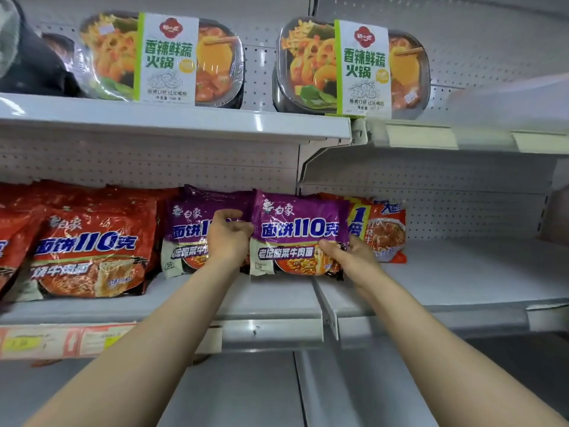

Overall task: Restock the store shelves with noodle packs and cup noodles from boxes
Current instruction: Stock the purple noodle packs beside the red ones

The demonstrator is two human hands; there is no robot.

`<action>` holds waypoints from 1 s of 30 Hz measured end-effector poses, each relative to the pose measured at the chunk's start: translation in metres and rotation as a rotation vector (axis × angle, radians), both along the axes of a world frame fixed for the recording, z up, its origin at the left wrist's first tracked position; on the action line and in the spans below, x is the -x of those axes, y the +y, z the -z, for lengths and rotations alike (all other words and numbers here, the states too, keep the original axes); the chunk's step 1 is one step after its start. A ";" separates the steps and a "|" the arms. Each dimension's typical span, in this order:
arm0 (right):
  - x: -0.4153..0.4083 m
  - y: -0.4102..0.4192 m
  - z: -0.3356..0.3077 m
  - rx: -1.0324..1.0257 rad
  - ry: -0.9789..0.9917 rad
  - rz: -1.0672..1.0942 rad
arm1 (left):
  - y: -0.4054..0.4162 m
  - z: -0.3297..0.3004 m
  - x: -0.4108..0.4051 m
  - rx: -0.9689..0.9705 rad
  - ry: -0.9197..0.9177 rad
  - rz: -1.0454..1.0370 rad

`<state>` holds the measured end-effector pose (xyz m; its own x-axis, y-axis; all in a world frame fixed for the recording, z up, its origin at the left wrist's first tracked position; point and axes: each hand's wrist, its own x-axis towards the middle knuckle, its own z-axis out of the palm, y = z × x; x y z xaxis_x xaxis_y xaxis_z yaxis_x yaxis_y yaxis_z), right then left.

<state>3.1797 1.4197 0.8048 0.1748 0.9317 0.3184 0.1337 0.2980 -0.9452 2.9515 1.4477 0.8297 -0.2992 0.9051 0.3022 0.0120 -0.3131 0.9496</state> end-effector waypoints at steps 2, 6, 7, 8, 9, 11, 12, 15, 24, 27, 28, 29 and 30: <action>0.001 0.011 0.000 0.010 -0.008 0.000 | 0.012 0.002 0.001 0.019 0.020 -0.028; 0.006 0.029 0.001 0.019 -0.035 -0.012 | 0.023 0.002 0.006 0.012 0.097 -0.096; 0.007 0.034 0.002 0.024 -0.043 -0.012 | 0.026 0.002 0.007 0.006 0.124 -0.114; 0.007 0.037 0.003 0.029 -0.050 -0.009 | 0.028 0.002 0.007 0.003 0.150 -0.128; 0.007 0.041 0.003 0.036 -0.056 -0.006 | 0.030 0.003 0.007 -0.001 0.177 -0.135; 0.006 0.047 0.006 0.047 -0.067 0.004 | 0.032 0.004 0.004 0.015 0.231 -0.139; 0.006 0.050 0.007 0.050 -0.075 0.011 | 0.033 0.005 0.003 0.027 0.245 -0.135; 0.005 0.058 0.007 0.052 -0.066 0.023 | 0.035 0.008 -0.001 0.017 0.286 -0.103; 0.006 0.077 0.014 0.066 -0.089 0.129 | 0.012 0.020 -0.021 0.052 0.716 -0.050; 0.006 0.078 0.014 0.060 -0.158 0.155 | 0.002 0.026 -0.033 0.145 0.812 0.011; 0.007 0.077 0.014 0.059 -0.183 0.168 | 0.000 0.028 -0.036 0.155 0.821 0.005; 0.007 0.076 0.015 0.065 -0.215 0.189 | -0.002 0.029 -0.037 0.163 0.821 -0.004; 0.007 0.075 0.015 0.066 -0.268 0.222 | -0.003 0.030 -0.039 0.167 0.825 -0.011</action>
<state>3.1728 1.4946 0.7896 0.2934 0.9005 0.3209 0.4343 0.1735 -0.8839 2.9902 1.4450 0.7993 -0.0499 0.9558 0.2896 0.7250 -0.1648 0.6687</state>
